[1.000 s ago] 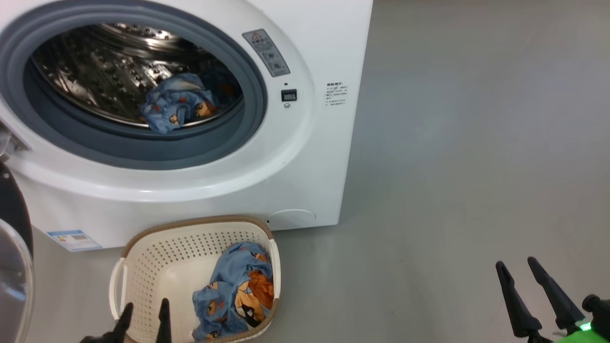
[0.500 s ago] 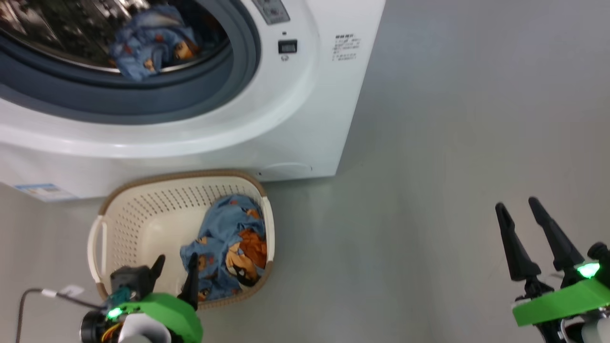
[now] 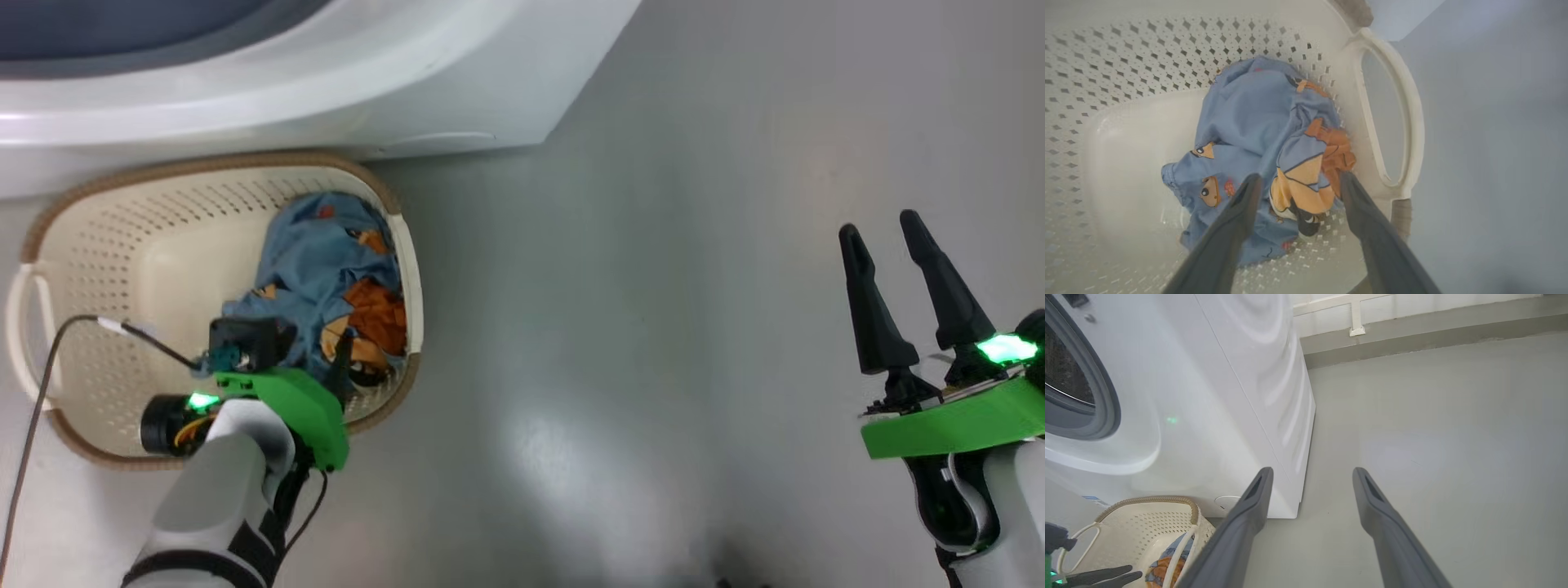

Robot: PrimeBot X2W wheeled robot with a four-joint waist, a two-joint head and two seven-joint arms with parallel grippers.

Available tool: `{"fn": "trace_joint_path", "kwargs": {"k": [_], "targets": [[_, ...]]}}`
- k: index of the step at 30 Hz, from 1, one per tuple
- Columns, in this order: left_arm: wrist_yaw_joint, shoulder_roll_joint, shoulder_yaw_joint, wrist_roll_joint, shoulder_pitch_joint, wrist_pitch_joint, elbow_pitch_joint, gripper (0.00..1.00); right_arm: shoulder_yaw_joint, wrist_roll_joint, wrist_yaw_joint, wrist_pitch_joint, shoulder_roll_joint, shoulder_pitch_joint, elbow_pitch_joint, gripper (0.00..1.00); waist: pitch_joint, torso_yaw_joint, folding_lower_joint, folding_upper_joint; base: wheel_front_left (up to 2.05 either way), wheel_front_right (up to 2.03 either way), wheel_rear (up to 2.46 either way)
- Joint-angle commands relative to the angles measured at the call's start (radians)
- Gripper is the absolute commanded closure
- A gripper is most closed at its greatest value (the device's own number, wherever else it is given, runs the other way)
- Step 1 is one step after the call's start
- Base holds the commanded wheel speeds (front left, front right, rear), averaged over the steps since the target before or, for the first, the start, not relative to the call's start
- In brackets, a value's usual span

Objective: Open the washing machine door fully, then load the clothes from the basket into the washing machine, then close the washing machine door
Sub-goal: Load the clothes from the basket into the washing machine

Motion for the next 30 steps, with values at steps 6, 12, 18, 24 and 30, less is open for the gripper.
{"fn": "trace_joint_path", "kwargs": {"k": [6,12,18,24,30], "targets": [[0.002,0.021,-0.001,0.000,-0.048,-0.007,0.053,0.00,0.038,0.003,0.003,-0.005,-0.009,-0.010,-0.038,0.00,0.094,-0.038,-0.0002,0.0000,0.00,0.00,0.00],[0.004,0.037,0.004,0.001,-0.093,-0.007,0.067,0.00,0.052,0.004,0.003,-0.005,-0.008,-0.022,-0.053,0.00,0.130,-0.056,-0.0002,0.0000,0.00,0.00,0.00],[0.015,0.063,0.014,-0.002,-0.148,-0.007,0.088,0.00,0.066,0.005,0.003,-0.005,-0.010,-0.044,-0.067,0.00,0.171,-0.079,-0.0002,0.0000,0.00,0.00,0.00],[-0.004,0.078,0.022,-0.024,-0.187,0.011,0.127,0.00,0.074,0.004,0.003,-0.005,-0.011,-0.050,-0.077,0.00,0.190,-0.098,-0.0002,0.0000,0.00,0.00,0.00],[-0.034,0.085,0.026,-0.059,-0.204,0.072,0.141,0.73,0.074,0.002,0.003,-0.005,-0.011,-0.048,-0.076,0.00,0.188,-0.102,-0.0002,0.0000,0.00,0.00,0.00]]}}
